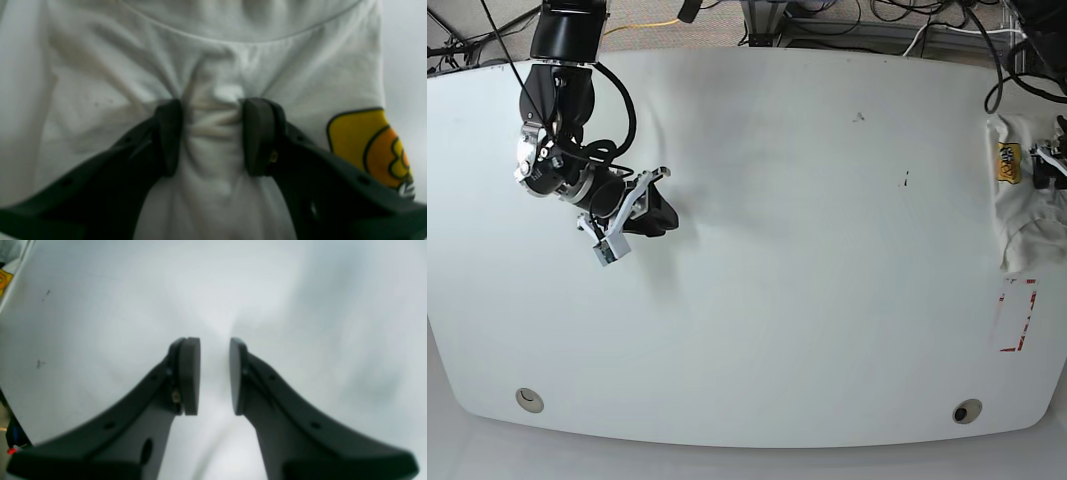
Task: Fold the T-shirt properly
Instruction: 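Drag the folded shirt with the left gripper to the table edge, then release the shirt and lift both grippers away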
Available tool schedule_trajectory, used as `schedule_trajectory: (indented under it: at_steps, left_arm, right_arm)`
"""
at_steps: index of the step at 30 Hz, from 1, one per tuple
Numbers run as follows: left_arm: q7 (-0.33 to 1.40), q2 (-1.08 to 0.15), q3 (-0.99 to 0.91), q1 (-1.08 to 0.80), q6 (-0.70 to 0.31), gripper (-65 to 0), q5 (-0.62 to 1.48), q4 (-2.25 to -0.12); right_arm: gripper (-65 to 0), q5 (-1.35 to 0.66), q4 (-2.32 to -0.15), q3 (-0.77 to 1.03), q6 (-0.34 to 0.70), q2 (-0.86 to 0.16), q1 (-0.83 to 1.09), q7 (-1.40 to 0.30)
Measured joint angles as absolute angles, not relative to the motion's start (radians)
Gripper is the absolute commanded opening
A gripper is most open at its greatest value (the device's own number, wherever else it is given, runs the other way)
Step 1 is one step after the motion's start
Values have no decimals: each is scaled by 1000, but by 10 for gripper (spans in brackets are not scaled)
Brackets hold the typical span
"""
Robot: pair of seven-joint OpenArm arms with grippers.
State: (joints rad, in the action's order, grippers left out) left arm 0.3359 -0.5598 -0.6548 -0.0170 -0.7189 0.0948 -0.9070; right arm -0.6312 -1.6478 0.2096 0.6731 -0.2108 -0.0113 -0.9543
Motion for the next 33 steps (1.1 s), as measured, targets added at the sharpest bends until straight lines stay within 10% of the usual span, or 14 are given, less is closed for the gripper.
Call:
schedule_trajectory:
  at_steps: [17, 25, 33]
  left_arm:
    - [496, -580, -617, 2, -696, -375, 1, -1259]
    - [246, -323, -604, -51, -692, -371, -3, -1446]
    - [-54, -184, -416, -191, -442, -371, -56, -1476]
  right_arm:
    - [-506, -387, -1647, 213, 664, -242, 11, -822]
    - [-506, -58, -1643, 238, 672, -232, 65, -474]
    - [-506, -18, -1586, 390, 658, -208, 163, -213]
